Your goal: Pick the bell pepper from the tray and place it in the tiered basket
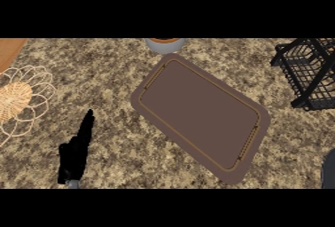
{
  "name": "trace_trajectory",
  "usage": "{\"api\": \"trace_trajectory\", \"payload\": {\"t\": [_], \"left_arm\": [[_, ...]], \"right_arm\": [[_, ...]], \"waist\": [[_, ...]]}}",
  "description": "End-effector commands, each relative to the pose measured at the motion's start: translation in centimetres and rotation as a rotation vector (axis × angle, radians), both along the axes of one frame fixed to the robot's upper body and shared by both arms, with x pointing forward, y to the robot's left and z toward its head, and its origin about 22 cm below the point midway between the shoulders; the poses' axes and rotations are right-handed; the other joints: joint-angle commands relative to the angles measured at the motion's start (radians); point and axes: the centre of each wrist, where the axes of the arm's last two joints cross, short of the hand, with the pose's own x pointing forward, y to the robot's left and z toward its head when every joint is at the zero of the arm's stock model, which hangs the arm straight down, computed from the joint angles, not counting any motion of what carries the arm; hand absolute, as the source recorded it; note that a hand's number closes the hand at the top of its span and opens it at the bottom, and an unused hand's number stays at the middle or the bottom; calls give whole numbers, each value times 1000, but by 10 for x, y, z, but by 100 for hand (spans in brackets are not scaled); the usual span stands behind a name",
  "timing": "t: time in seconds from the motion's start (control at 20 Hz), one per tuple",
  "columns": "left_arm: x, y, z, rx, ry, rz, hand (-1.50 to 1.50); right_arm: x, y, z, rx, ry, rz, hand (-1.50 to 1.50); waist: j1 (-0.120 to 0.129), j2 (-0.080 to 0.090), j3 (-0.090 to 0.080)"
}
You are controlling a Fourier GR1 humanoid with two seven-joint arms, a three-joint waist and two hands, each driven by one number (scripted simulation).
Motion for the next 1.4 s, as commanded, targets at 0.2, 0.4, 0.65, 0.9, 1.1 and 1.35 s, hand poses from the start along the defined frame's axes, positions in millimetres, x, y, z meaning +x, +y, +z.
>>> {"api": "trace_trajectory", "payload": {"t": [0.2, 0.4, 0.65, 0.9, 1.1, 1.35], "left_arm": [[-5, 2, -8, 8, 77, 27, 0], [0, -3, 4, 3, 67, 18, 0], [-19, 9, -5, -11, 86, 60, 0], [-25, 1, -14, 6, 113, 81, 0], [-22, 20, -11, -3, 100, 131, 0], [-41, 23, -20, 6, 113, 133, 0]], "right_arm": [[-3, -8, -4, 36, -354, -3, -150], [-5, 0, 11, -93, -454, -67, -150], [-43, -32, 20, -209, -494, -301, -150], [-93, -36, 33, -191, -531, -407, -150], [-141, -24, 33, -187, -551, -420, -150], [-203, 3, 31, -178, -523, -406, -150]], "waist": [[-5, 7, -5], [-12, 2, -5], [-37, -9, -8], [-69, -18, -9], [-110, -30, -9], [-113, -31, -10]]}}
